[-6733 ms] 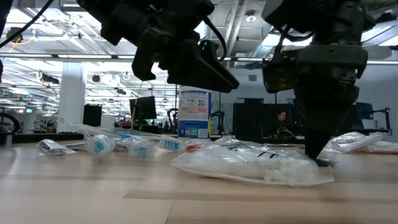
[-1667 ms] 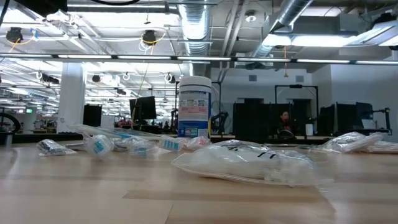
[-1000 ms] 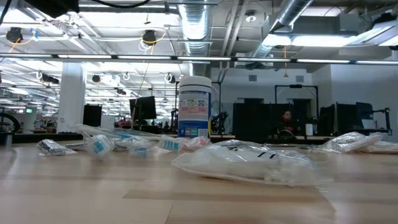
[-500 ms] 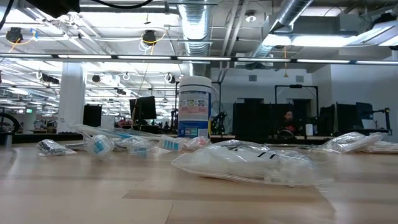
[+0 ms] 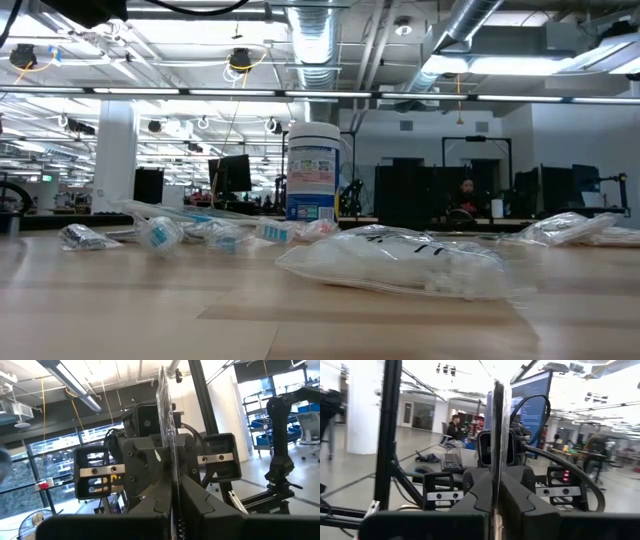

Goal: Pick & Place Travel size toiletries
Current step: Put the black comb into the bottom black bin

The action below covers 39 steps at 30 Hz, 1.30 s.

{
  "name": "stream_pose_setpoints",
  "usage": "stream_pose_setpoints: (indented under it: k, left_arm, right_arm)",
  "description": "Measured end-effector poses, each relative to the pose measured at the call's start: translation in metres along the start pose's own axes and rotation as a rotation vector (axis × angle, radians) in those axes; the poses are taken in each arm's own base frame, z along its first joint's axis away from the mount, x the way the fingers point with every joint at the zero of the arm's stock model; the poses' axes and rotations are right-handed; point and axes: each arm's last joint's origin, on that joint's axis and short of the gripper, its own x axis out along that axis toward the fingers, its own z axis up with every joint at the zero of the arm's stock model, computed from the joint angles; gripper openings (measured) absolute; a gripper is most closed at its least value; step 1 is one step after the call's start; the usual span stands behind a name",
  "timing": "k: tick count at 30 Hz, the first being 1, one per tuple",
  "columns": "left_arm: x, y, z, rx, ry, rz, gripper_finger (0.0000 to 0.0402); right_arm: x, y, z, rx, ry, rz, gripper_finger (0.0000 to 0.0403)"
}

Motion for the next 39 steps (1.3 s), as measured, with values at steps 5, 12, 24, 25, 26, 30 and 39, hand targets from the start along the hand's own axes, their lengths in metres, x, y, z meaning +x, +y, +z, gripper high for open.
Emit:
stream_pose_setpoints:
  k: [5,12,24,25,26,30,39]
  left_arm:
    - [0.000,-0.002,-0.004,0.001,0.039,-0.019,0.0037]
    - [-0.008,-0.004,0.006,0.010,0.130,0.135,0.0140]
    - [-0.044,0.003,0.046,0.036,0.211,0.269,0.0220]
    - [-0.045,0.003,0.048,0.033,0.203,0.269,0.0220]
    - [-0.045,0.003,0.049,0.032,0.200,0.270,0.0219]
    - [-0.045,0.003,0.049,0.032,0.203,0.269,0.0213]
    - [-0.039,-0.001,0.038,0.039,0.245,0.255,0.0204]
  right_arm:
    - [-0.003,0.006,0.000,-0.023,0.037,-0.044,0.0012]
    - [-0.020,0.009,0.028,-0.067,0.064,-0.130,0.0007]
    - [-0.094,0.000,0.107,0.267,0.898,-0.017,0.0004]
    - [-0.101,0.001,0.112,0.329,0.991,0.001,0.0004]
    - [-0.106,0.003,0.116,0.378,1.068,0.016,0.0004]
    - [-0.125,0.026,0.117,0.439,1.311,0.104,0.0004]
    - [-0.150,0.105,0.070,0.325,1.693,0.291,0.0003]
